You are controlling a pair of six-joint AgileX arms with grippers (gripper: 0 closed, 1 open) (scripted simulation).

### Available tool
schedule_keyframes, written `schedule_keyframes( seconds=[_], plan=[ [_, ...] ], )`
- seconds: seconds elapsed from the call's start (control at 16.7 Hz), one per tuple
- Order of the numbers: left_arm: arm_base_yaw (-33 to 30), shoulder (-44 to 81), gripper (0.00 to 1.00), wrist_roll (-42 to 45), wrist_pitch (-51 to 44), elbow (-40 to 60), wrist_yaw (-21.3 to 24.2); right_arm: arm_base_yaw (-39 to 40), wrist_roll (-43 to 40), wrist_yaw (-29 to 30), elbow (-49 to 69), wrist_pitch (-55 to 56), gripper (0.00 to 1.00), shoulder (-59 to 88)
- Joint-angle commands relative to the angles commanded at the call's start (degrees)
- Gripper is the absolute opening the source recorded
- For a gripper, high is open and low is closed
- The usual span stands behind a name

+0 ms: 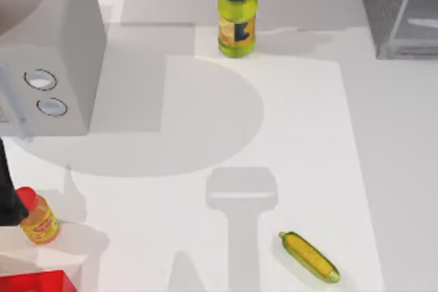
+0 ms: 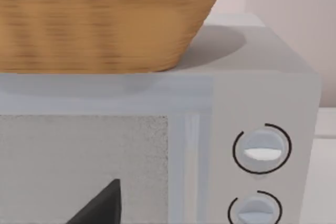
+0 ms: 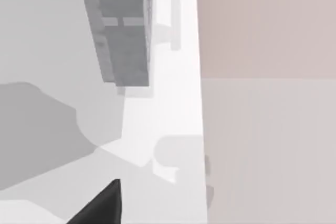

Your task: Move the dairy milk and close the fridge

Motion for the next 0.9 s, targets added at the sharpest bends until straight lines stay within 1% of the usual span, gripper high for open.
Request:
schedule_keyframes(
  seconds=[0.18, 0.36, 0.54, 0.9],
  plan=[
    [0.00, 0.00, 1.00, 0.00, 0.00, 0.00, 0.00, 3.55, 3.49, 0.17, 0.37, 3.69, 1.00, 0.44],
    [0.00, 0.00, 1.00, 0.00, 0.00, 0.00, 0.00, 11.02, 12.19, 0.71, 1.33, 12.74, 1.00, 1.01],
    [0.00, 0.00, 1.00, 0.00, 0.00, 0.00, 0.00, 20.13, 24.89, 1.90, 2.63, 25.83, 1.00, 1.28],
    [0.00, 0.00, 1.00, 0.00, 0.00, 0.00, 0.00, 38.06, 54.75, 6.92, 2.79, 52.96, 1.00, 0.90]
  ],
)
